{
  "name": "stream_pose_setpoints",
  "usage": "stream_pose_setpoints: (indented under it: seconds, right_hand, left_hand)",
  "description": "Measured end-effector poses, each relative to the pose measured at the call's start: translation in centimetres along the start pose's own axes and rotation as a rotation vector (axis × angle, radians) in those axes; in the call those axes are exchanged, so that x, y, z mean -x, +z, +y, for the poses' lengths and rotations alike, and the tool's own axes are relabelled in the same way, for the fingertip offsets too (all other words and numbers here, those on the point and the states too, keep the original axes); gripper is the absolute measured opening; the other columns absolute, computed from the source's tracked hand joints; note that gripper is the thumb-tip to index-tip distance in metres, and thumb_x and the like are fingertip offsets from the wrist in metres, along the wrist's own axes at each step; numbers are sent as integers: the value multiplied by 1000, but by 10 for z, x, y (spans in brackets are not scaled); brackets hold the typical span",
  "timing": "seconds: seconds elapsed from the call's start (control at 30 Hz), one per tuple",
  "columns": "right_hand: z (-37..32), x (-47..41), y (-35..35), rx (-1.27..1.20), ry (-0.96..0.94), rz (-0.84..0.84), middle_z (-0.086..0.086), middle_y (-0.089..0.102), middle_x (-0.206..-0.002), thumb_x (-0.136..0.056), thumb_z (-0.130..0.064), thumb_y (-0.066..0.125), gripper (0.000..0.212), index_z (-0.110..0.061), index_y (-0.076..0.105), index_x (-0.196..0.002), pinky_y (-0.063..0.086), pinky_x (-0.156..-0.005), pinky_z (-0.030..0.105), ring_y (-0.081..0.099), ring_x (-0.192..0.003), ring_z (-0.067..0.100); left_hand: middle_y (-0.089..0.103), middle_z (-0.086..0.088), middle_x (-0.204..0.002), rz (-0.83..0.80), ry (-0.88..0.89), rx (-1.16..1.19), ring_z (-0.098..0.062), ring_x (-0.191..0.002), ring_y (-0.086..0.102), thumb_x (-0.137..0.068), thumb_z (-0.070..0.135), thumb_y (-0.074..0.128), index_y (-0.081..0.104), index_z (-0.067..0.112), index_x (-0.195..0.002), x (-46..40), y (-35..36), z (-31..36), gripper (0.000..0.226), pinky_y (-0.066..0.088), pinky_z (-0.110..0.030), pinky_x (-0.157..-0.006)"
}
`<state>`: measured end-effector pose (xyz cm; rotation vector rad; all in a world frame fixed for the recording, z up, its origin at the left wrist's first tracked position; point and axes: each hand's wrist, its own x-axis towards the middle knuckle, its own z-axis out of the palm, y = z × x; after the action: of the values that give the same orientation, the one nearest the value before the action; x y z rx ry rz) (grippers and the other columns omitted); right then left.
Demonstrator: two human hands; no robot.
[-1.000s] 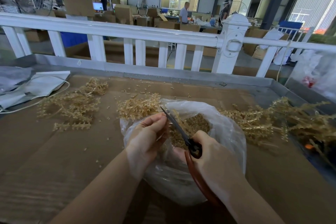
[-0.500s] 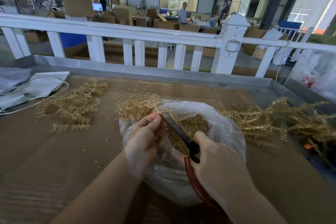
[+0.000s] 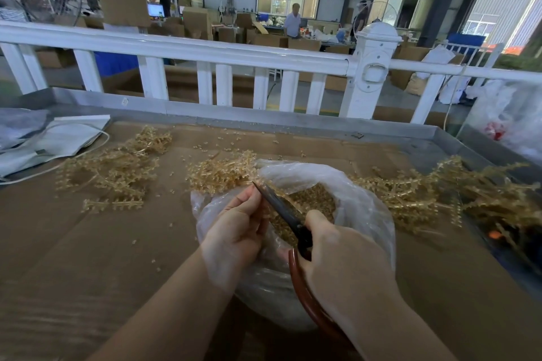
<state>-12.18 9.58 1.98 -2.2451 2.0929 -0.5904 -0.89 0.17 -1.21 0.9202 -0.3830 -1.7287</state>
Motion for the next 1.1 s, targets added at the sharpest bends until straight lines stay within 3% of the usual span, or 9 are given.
stream_pose_setpoints:
  seconds: [0.2,0.43,0.67,0.9,1.03,1.1]
  right_hand:
    - [0,2,0,8,18,21,-11,46,-65,-90,-58,46,31,-31,32,-90,36,-56,21,48,-63,7]
    - [5,5,-4,17,2,10,-12,51,-69,-89,-62,45,31,-33,34,-91,48,-65,21,54,-68,5]
    - [6,1,-7,-8,-16,-27,-11,52,-70,-88,-62,46,33,-31,37,-92,46,-65,22,56,-70,7]
    - [4,-3,2,-37,8,-11,-11,54,-75,-89,-62,45,34,-30,36,-94,47,-68,25,58,-77,11]
    - [2,-1,10,10,-6,48,-13,45,-68,-91,-61,41,33,-31,27,-93,39,-61,22,51,-68,8]
    - [2,0,12,-8,-2,56,-12,50,-72,-90,-61,41,32,-32,29,-94,45,-64,22,57,-72,9]
  left_hand:
    - [63,5,-69,-10,2,-2,-1,-46,58,-92,6,54,63,18,-87,2,0,0,15,37,-18,-63]
    - [62,8,-55,28,26,21,0,-42,55,-89,7,58,61,20,-79,2,2,2,17,36,-19,-59]
    - [63,7,-54,23,45,12,-1,-43,56,-91,5,54,62,18,-81,0,0,-1,19,40,-17,-53]
    - [64,5,-62,23,40,6,-2,-46,58,-92,4,53,63,16,-90,-2,1,-4,15,38,-19,-57]
    - [64,6,-59,24,40,-2,-1,-44,57,-92,5,53,63,16,-89,-3,1,-5,15,43,-15,-46]
    - [65,8,-57,30,40,-1,0,-44,57,-91,5,54,64,18,-87,-3,0,-5,16,41,-17,-52]
